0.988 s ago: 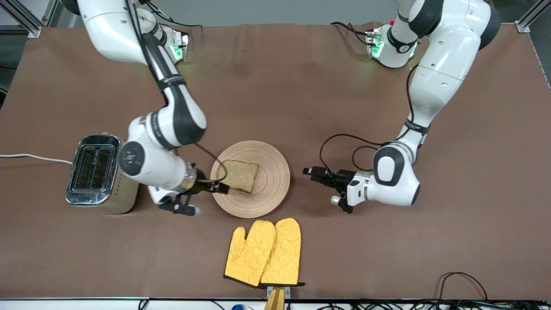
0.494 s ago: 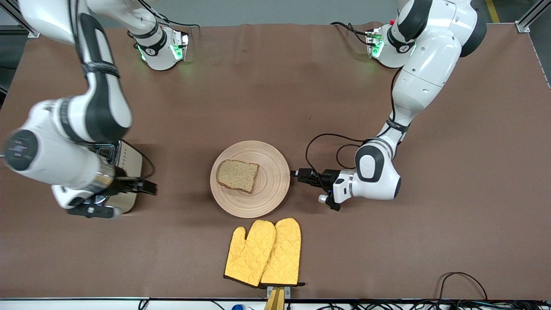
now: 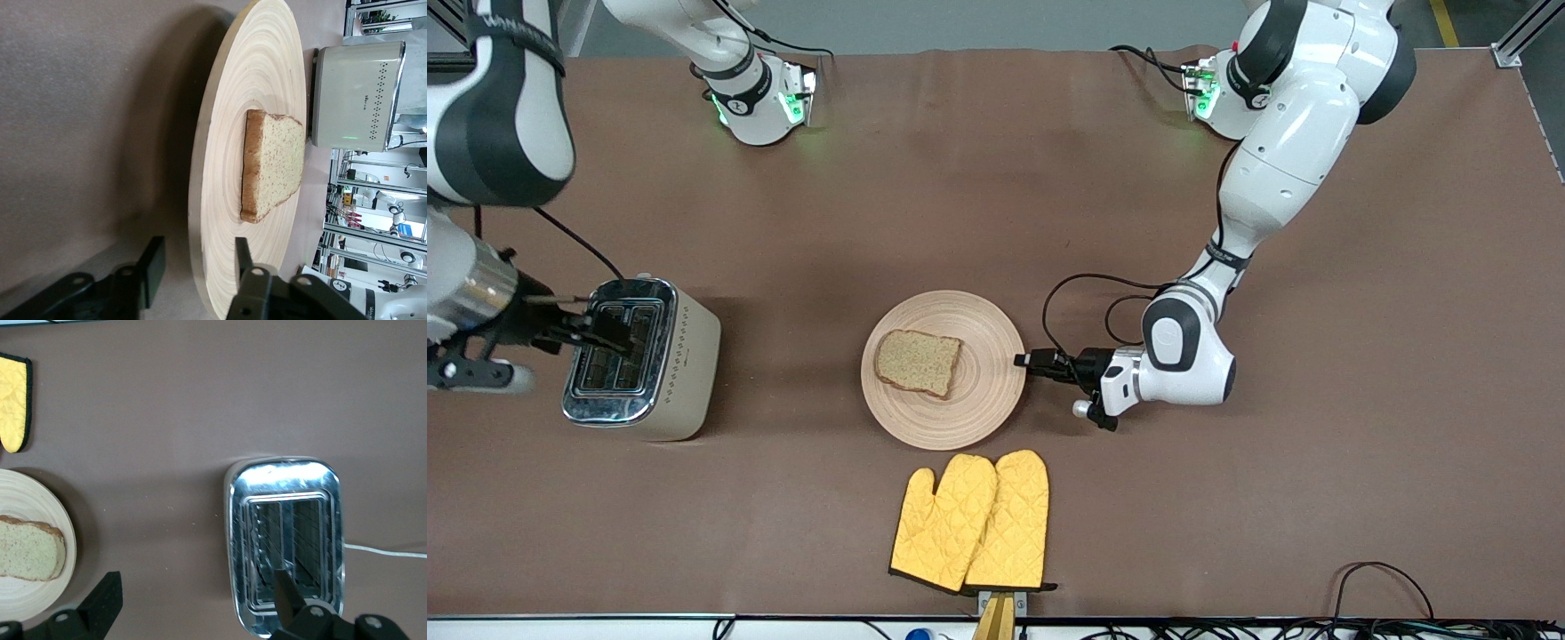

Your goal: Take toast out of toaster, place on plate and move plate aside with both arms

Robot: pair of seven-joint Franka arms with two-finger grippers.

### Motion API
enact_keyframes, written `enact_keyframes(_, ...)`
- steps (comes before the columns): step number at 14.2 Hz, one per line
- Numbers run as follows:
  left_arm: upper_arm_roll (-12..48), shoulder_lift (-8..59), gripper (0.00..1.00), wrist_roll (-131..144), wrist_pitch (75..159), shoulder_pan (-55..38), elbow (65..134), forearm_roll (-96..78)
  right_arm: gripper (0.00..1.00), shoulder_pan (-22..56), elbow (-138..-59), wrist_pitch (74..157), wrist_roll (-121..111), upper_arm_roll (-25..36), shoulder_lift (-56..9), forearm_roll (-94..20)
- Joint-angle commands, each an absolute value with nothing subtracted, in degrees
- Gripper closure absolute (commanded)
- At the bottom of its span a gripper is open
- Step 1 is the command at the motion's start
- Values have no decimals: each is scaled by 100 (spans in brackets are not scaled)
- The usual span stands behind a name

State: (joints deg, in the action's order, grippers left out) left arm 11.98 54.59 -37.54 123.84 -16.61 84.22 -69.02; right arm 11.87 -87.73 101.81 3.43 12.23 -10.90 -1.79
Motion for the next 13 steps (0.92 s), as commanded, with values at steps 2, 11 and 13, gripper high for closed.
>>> enact_keyframes(2,1195,5537,64,-3867,12489,-1696,8324,-7075,0,897,-9720,10257,0,1160,7,-53)
enact_keyframes(11,1178,5564,100,-3779,12761,-1881,8112,-7277,0,932,-9703,9149,18,1107,800,114)
enact_keyframes(13,1178,5371,100,-3744,12814,-1846,8112,-7251,0,932,-9581,9158,9,1107,765,114)
